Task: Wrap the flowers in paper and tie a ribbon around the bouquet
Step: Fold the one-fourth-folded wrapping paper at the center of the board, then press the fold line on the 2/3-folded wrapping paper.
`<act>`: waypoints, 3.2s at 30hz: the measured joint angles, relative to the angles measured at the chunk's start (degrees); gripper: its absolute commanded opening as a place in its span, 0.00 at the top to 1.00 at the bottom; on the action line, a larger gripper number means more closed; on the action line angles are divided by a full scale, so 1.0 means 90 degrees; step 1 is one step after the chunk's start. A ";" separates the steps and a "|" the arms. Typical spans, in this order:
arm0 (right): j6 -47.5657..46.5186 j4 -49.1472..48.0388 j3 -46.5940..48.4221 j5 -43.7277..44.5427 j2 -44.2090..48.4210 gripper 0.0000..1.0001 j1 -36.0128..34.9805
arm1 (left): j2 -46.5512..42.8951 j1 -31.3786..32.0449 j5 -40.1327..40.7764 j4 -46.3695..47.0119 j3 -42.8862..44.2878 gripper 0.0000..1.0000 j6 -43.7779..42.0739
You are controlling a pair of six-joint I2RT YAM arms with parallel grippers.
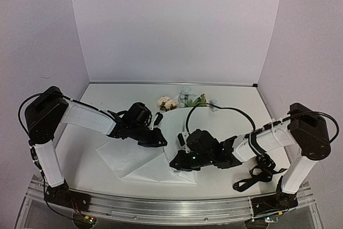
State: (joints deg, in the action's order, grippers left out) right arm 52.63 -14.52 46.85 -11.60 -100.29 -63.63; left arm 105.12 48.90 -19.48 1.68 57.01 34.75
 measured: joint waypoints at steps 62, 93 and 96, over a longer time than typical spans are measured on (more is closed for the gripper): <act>0.0632 0.0573 -0.1540 -0.0175 0.1216 0.85 -0.0213 | -0.1713 0.0536 0.1921 -0.1778 0.0290 0.69 -0.0383; 0.0990 0.0563 -0.1299 -0.0313 0.1202 0.84 0.0346 | 0.0032 0.1991 0.1185 -0.0611 -0.0308 0.92 0.0093; 0.1066 0.0523 -0.1281 -0.0360 0.1200 0.84 0.0500 | 0.0035 0.1991 0.1219 -0.0616 -0.0307 0.93 0.0102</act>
State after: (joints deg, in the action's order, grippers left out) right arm 62.23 -9.81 35.32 -14.85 -89.49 -59.13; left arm 105.43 66.83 -8.51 -3.87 54.25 35.67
